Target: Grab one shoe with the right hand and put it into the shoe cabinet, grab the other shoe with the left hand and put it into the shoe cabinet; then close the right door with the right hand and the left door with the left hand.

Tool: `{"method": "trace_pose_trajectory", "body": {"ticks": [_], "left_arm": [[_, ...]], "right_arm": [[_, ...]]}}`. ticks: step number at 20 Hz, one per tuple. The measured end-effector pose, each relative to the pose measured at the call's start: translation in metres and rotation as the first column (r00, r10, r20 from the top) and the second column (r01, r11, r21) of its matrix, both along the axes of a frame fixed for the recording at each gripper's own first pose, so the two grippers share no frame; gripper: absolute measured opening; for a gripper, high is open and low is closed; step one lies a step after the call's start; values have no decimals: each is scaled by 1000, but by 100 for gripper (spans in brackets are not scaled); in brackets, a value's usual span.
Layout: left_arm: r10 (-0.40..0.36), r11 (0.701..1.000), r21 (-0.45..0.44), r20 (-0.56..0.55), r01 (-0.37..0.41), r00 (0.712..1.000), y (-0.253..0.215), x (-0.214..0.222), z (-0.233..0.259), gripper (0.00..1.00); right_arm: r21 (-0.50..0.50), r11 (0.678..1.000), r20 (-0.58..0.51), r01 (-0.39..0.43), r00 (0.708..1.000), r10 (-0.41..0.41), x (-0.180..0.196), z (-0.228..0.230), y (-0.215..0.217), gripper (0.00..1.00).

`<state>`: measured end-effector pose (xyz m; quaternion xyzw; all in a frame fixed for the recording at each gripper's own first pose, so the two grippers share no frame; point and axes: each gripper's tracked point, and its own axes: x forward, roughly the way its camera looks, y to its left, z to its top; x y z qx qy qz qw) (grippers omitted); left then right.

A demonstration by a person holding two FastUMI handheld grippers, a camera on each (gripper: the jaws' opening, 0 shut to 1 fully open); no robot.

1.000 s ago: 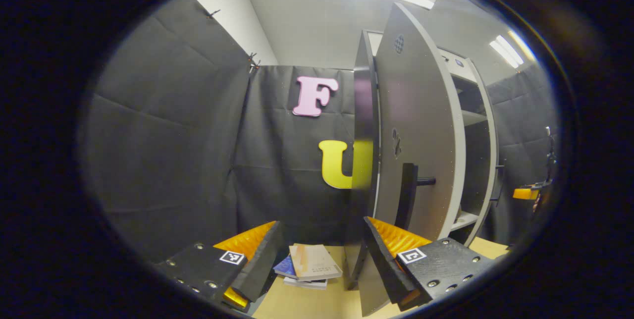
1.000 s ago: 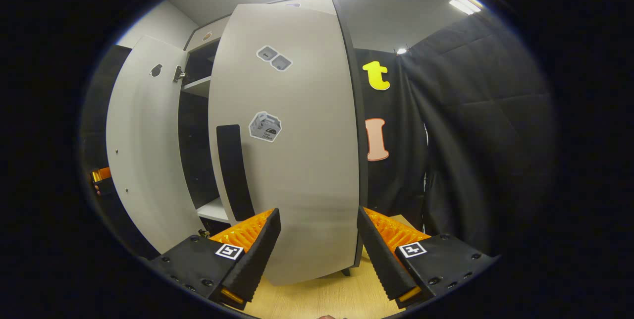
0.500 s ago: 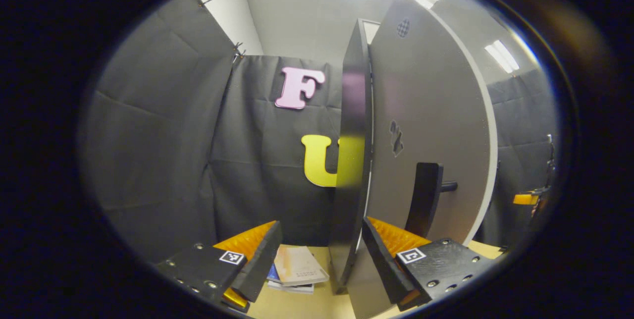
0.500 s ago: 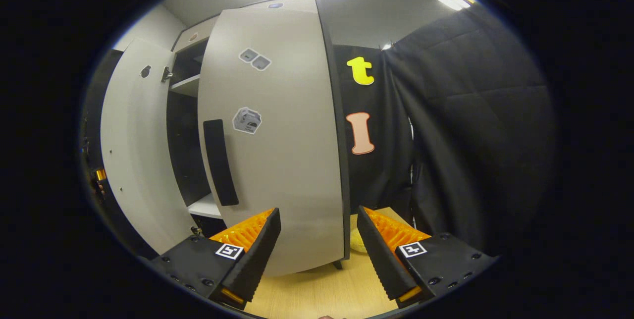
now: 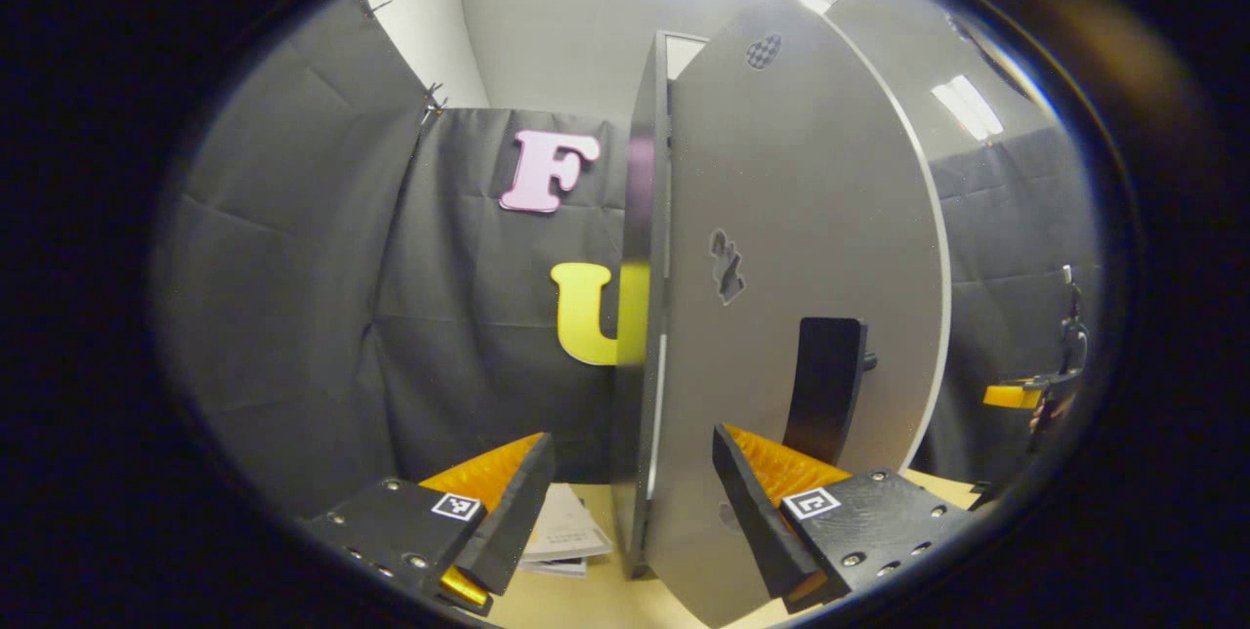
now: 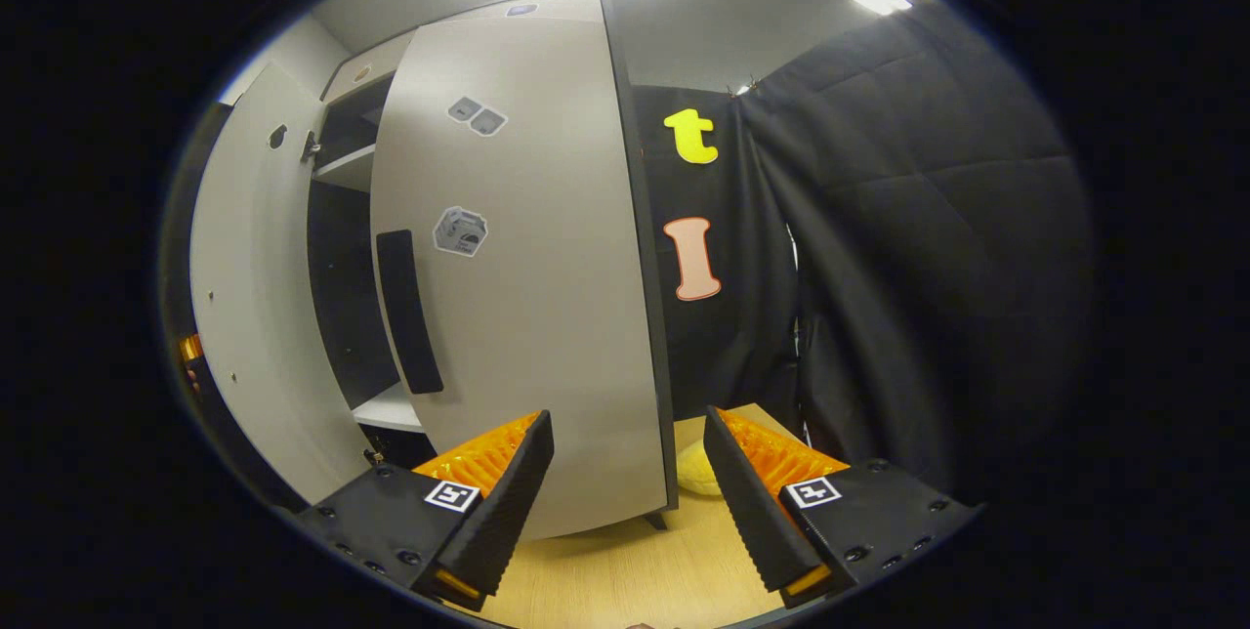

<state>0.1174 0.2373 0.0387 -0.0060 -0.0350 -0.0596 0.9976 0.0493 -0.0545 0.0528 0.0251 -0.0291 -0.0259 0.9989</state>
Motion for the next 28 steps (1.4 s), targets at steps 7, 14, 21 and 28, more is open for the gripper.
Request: {"method": "trace_pose_trajectory", "body": {"ticks": [7,14,21,28], "left_arm": [[-33,999,-18,5,33,999,-58,13,0,95],[-70,984,-157,95,84,993,-136,32,25,100],[41,997,-61,49,-38,998,-123,26,5,96],[162,986,33,-11,-162,987,-98,-30,-38,95]], "right_arm": [[-25,998,14,59,998,-58,-7,-4,-17,98],[13,991,24,135,991,-135,-27,-6,-37,98],[19,962,64,272,960,-272,-52,0,-64,98],[81,979,87,186,977,-193,-31,7,-32,98]]}}
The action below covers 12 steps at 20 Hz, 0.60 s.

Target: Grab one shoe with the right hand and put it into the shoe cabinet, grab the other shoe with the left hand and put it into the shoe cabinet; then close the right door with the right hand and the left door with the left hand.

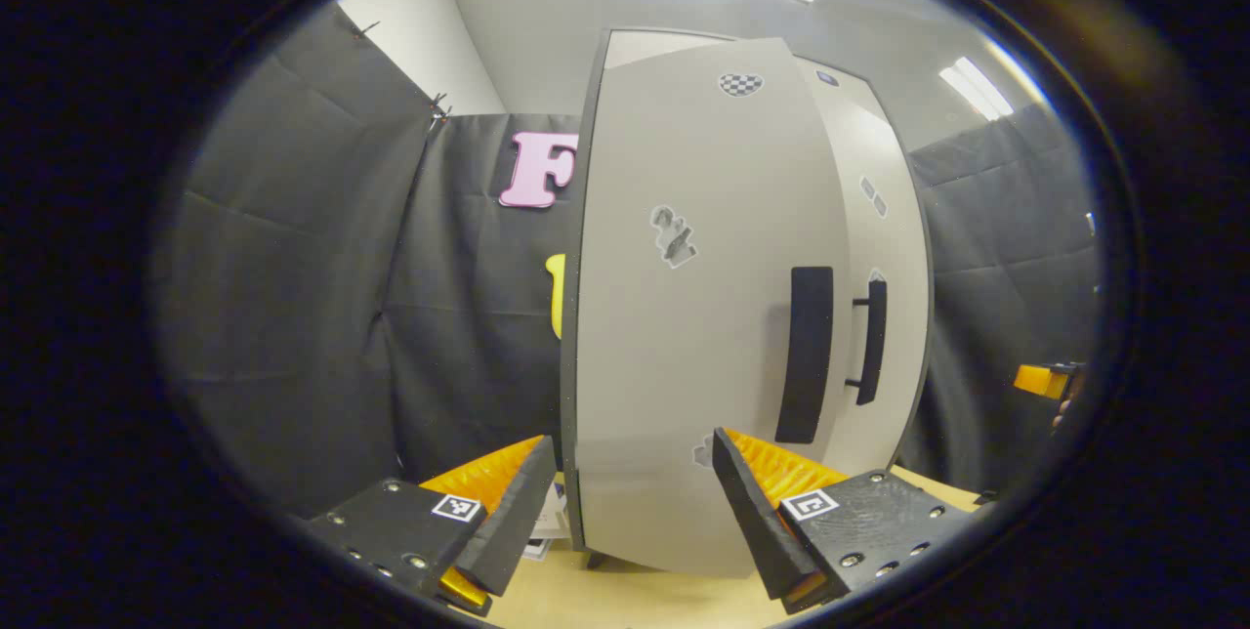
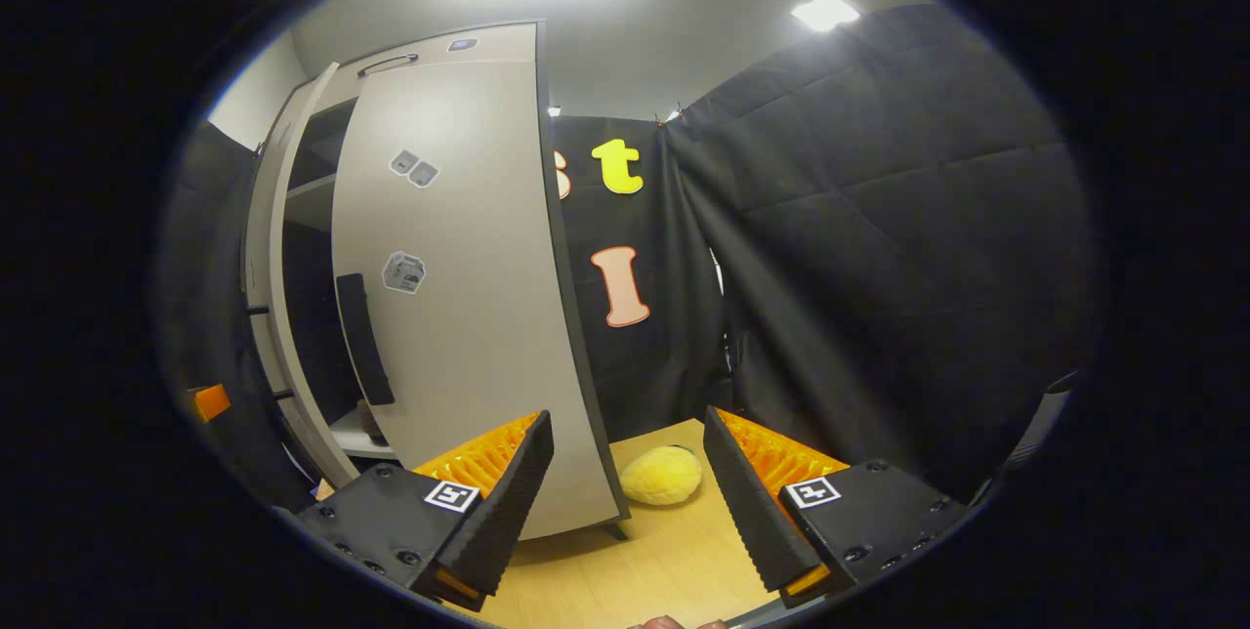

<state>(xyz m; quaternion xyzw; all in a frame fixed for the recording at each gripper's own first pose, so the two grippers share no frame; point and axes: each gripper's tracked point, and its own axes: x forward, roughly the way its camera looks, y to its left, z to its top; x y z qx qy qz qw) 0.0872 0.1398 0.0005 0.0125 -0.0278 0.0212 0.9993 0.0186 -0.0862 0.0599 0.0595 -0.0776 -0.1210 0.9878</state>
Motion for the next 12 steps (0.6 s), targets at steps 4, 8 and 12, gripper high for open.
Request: {"method": "trace_pose_trajectory", "body": {"ticks": [4,8,12], "left_arm": [[57,998,27,27,-58,998,12,-24,2,100],[114,992,44,36,-115,993,19,-40,-2,100],[106,994,8,40,-107,994,11,-48,-11,100]], "right_arm": [[-21,998,2,-57,998,57,9,1,26,98],[-70,990,-20,-121,993,120,15,-4,54,98],[-89,981,-41,-173,985,170,16,-13,77,98]]}}
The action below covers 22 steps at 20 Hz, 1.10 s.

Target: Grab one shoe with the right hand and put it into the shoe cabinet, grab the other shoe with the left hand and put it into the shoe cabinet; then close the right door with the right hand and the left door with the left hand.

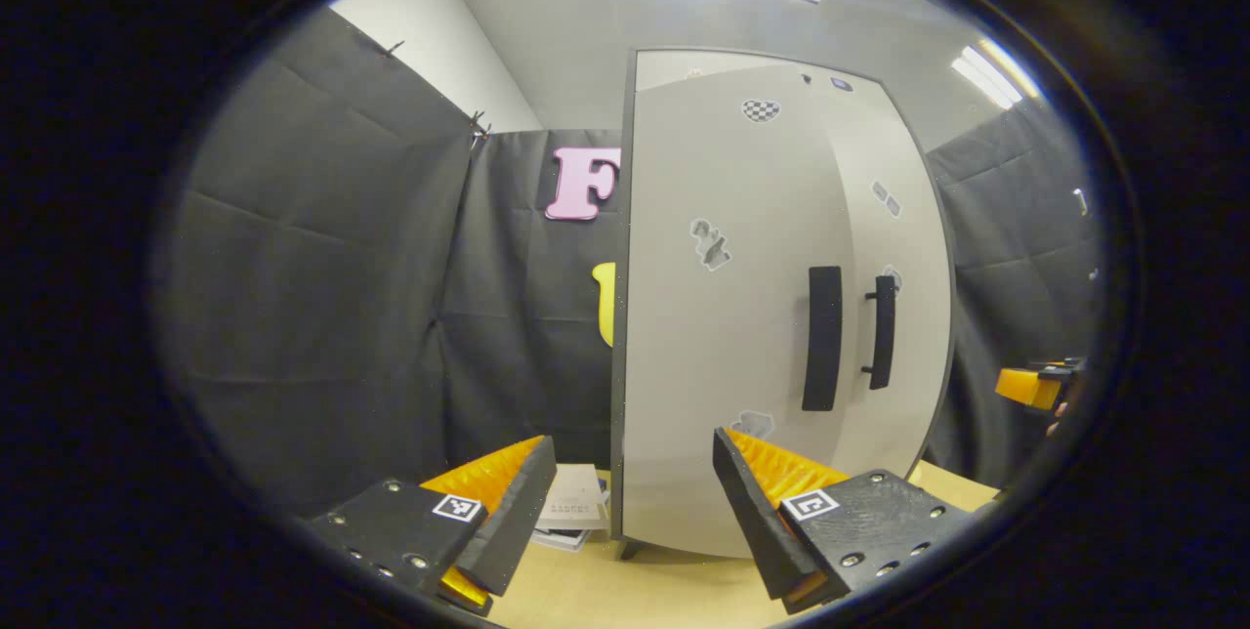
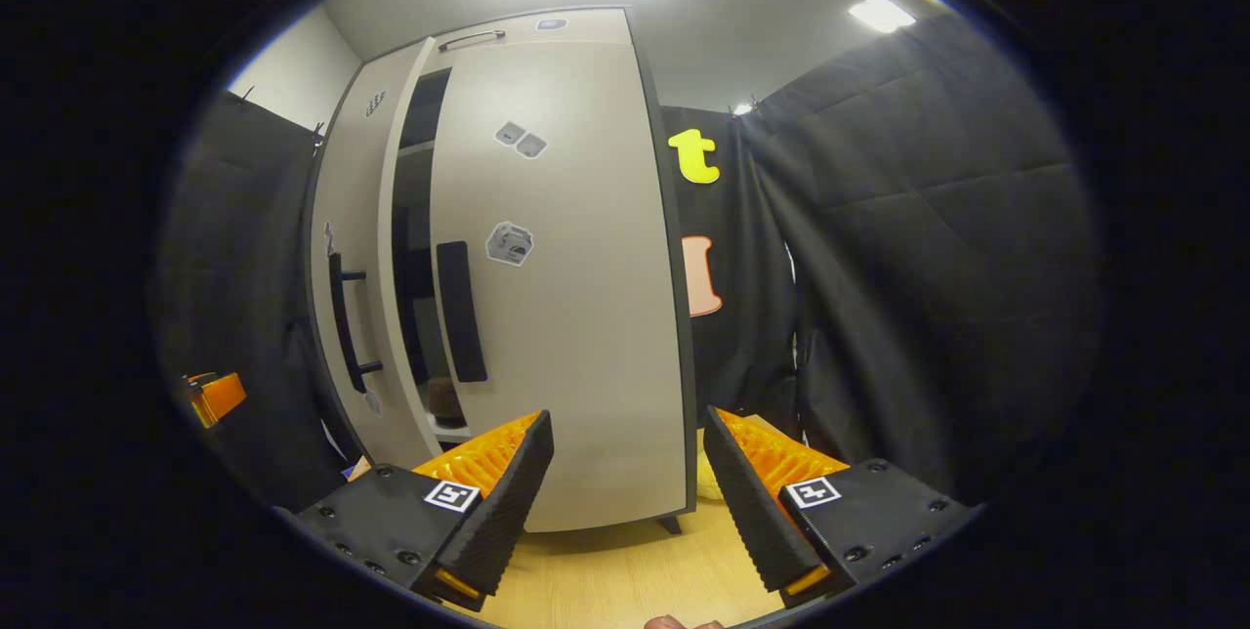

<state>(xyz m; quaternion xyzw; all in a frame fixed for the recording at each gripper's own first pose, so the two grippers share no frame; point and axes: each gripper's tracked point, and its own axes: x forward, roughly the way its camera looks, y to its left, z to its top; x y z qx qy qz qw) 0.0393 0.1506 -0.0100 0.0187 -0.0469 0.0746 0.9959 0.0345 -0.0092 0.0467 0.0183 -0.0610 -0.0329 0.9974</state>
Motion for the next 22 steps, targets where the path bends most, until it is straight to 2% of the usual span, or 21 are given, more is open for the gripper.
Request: {"method": "trace_pose_trajectory", "body": {"ticks": [1,2,7,15,19,22], "left_arm": [[-2,1000,1,-9,2,1000,-2,1,-3,100],[-1,1000,1,-20,1,1000,-2,2,-7,94],[-30,1000,-9,-54,29,998,-11,7,-20,95],[-73,997,-41,-61,71,995,-13,11,-24,94],[-92,995,-32,-64,90,994,-15,14,-26,95],[-96,995,-15,-47,95,994,-27,17,-46,95]], "right_arm": [[0,1000,-9,-8,1000,8,0,-4,4,98],[-2,1000,-19,-22,1000,22,-1,-7,9,98],[-25,999,-41,-44,998,43,-3,-13,18,98],[4,999,-79,-43,996,43,-5,-27,19,98],[12,999,-77,-34,996,34,-3,-24,16,98],[-5,1000,-67,-14,998,14,-4,-19,12,97]]}}
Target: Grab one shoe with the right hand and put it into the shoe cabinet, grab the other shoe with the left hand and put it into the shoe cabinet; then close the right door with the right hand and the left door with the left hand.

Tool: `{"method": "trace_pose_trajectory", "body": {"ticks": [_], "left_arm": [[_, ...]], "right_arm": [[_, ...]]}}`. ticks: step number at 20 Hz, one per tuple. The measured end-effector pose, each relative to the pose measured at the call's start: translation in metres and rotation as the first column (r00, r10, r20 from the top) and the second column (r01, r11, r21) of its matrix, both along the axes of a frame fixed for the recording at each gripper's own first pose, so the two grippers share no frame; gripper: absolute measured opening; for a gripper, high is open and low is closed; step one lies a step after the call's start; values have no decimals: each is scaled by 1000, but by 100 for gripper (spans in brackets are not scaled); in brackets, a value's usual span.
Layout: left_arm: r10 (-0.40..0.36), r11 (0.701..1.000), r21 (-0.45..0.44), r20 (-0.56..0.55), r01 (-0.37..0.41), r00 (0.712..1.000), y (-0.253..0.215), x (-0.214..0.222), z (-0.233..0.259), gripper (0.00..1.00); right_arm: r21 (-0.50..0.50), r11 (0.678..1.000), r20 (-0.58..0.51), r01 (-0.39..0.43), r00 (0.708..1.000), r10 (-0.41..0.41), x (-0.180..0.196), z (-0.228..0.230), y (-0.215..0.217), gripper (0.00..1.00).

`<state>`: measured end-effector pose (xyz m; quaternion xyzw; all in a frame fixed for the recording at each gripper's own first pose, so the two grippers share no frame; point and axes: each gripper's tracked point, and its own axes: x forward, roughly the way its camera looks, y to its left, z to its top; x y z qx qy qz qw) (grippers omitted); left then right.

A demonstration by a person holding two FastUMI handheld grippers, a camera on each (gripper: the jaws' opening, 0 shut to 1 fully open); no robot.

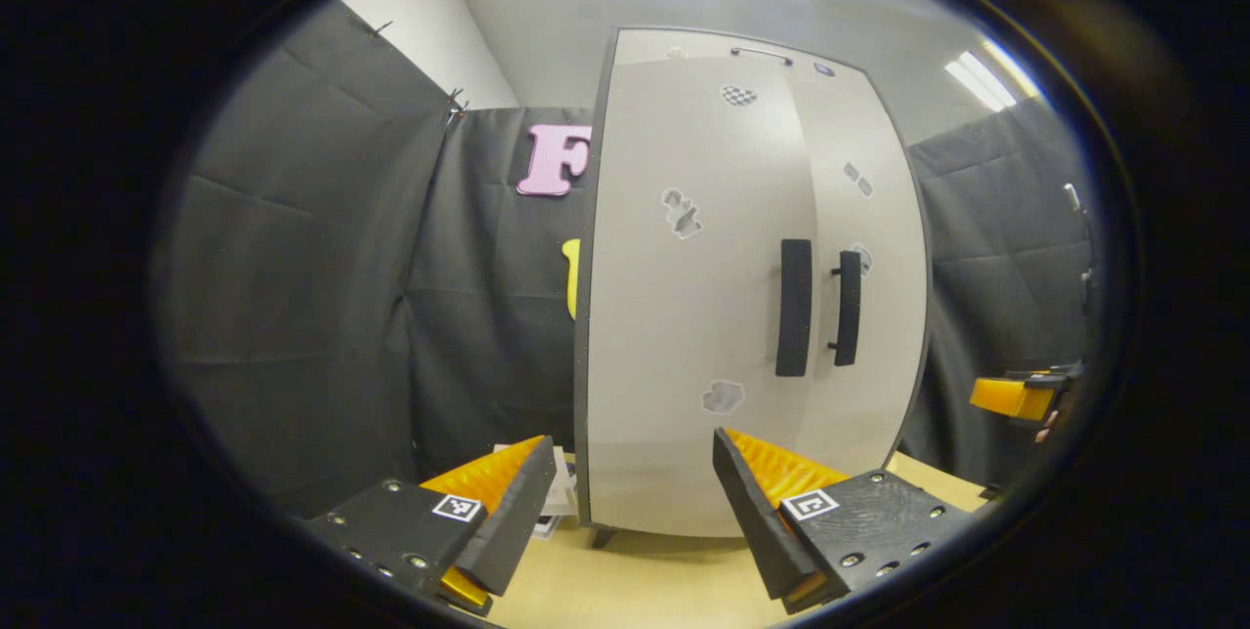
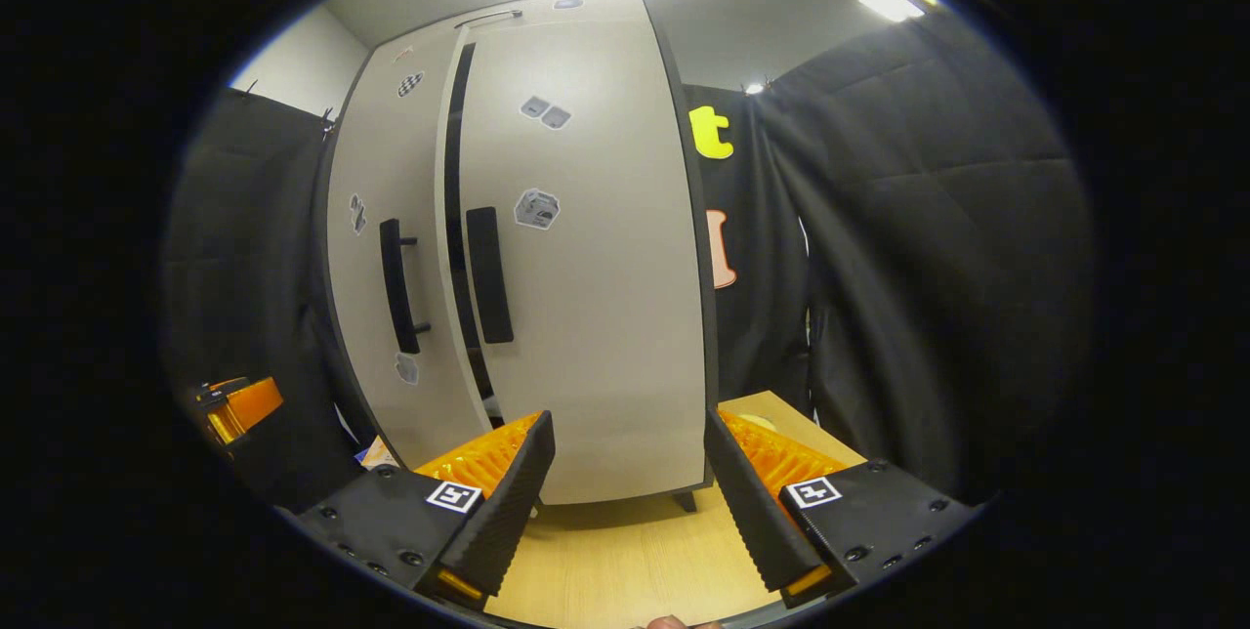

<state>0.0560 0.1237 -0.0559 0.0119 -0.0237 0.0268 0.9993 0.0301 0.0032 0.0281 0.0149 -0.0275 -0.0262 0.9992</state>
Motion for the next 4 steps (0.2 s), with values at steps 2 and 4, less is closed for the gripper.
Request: {"method": "trace_pose_trajectory", "body": {"ticks": [2,4], "left_arm": [[-7,1000,-1,8,7,1000,-2,6,-2,95],[-12,1000,-7,9,12,1000,-1,14,-7,95]], "right_arm": [[-15,1000,5,8,1000,-8,0,5,-3,97],[-35,999,14,17,1000,-16,0,11,-6,97]]}}
